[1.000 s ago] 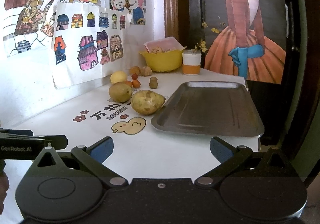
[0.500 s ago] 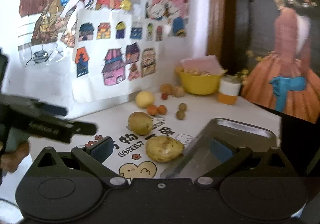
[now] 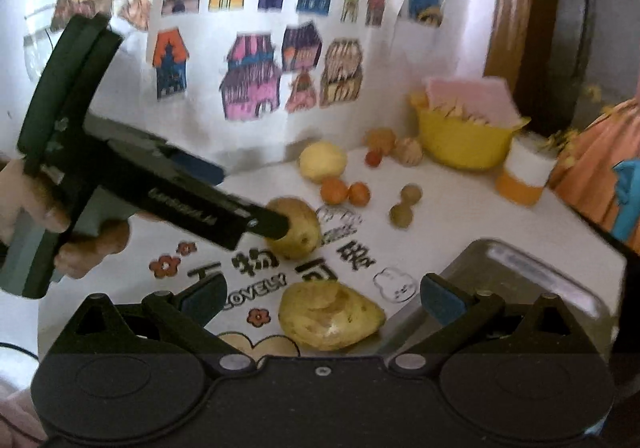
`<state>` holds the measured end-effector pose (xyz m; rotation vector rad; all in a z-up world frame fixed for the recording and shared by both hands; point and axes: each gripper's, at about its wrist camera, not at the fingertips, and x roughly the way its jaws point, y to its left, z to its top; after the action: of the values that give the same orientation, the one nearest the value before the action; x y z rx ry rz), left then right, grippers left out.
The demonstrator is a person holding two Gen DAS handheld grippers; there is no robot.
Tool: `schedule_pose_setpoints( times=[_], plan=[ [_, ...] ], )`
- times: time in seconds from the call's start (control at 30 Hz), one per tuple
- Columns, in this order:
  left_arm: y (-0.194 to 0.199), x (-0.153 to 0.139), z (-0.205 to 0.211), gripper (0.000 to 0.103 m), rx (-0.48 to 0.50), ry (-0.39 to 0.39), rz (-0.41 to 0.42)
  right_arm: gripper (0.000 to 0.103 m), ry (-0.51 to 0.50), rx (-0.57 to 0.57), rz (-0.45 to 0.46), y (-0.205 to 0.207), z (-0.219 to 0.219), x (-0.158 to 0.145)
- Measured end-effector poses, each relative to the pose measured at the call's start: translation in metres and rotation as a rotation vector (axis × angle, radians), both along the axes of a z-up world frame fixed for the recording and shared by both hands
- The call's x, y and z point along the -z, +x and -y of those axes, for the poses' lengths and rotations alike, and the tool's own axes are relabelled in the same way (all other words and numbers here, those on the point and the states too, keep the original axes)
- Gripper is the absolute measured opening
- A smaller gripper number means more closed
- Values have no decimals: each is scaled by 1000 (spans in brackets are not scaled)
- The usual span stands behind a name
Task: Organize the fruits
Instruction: 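Grasp the brown round fruit with the left tool while the right tool grasps the yellow-green pear, then carry the brown fruit with the left tool while the right tool carries the pear to the tray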
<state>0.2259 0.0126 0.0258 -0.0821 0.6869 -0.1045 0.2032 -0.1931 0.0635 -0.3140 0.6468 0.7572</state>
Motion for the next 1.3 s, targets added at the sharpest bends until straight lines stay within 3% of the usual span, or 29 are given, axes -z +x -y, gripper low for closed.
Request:
schedule_pose_setpoints(
  times=[0.3,0.57,0.7,0.83,1.3],
  plan=[
    [26,23,8,101,39,23,-36,98,-46,-24,-91,28,-9,32],
    [36,33,6,88,34,-19,-60,89,-51,-57,-137,41,-11,43],
    [39,36,4,82,29,-44,-58,87,-59,-72,-120,40,-13,45],
    [40,36,1,74,8,-56,-49,80,-78,-80,-96,40,-16,47],
    [23,32,-7,73,-14,-101,-56,78,-112,-92,-5,24,-22,49]
  ],
)
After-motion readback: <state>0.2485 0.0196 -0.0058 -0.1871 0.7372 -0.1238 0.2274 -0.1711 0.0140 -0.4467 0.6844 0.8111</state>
